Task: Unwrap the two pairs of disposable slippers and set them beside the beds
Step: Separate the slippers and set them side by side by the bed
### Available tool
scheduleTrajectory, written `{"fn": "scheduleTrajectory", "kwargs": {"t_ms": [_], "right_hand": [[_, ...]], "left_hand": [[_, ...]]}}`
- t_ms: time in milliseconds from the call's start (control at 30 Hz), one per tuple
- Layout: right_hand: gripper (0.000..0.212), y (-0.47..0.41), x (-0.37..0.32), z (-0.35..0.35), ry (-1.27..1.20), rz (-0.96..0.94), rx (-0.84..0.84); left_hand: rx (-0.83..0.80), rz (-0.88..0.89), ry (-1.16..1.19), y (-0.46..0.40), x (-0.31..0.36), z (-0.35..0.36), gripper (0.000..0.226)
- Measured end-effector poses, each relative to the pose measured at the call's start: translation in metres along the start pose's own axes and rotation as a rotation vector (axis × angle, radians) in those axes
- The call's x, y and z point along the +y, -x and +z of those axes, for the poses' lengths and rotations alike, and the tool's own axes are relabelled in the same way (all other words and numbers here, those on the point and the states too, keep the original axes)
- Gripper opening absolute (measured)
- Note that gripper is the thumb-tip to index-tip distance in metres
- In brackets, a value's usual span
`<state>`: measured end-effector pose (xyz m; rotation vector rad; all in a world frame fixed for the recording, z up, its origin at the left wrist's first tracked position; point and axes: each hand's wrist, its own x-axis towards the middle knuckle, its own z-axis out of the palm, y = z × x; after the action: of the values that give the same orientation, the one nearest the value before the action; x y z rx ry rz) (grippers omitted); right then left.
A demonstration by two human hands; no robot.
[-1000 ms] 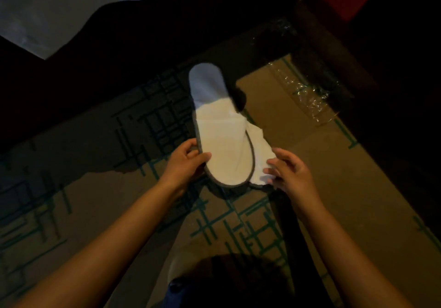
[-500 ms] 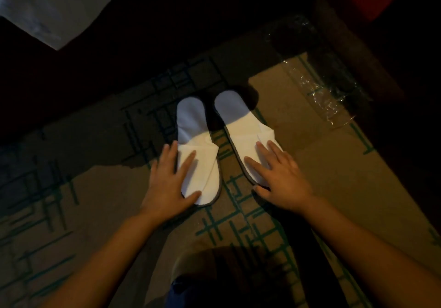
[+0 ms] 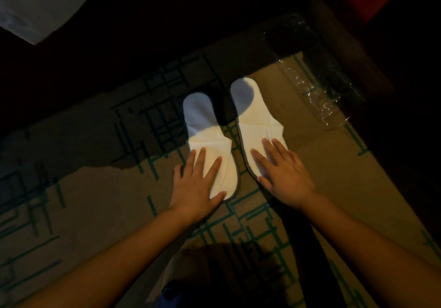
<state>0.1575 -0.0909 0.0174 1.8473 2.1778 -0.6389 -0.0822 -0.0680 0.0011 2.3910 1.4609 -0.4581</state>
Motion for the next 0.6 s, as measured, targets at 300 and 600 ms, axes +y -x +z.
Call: {"fn": "scheduleTrajectory", "kwargs": {"t_ms": [300,600], "right_hand": [[0.061,0.013,0.018,-0.006,0.068,-0.177,0.062],[0.062,0.004,0.023,0.003,0.014,-0.162,-0.044]], "left_hand": [[0.198,0.240,0.001,0.018,0.002,-0.004,0.074],[0.077,0.268,-0.003,0.005,0.009,0.002,0.063]]}}
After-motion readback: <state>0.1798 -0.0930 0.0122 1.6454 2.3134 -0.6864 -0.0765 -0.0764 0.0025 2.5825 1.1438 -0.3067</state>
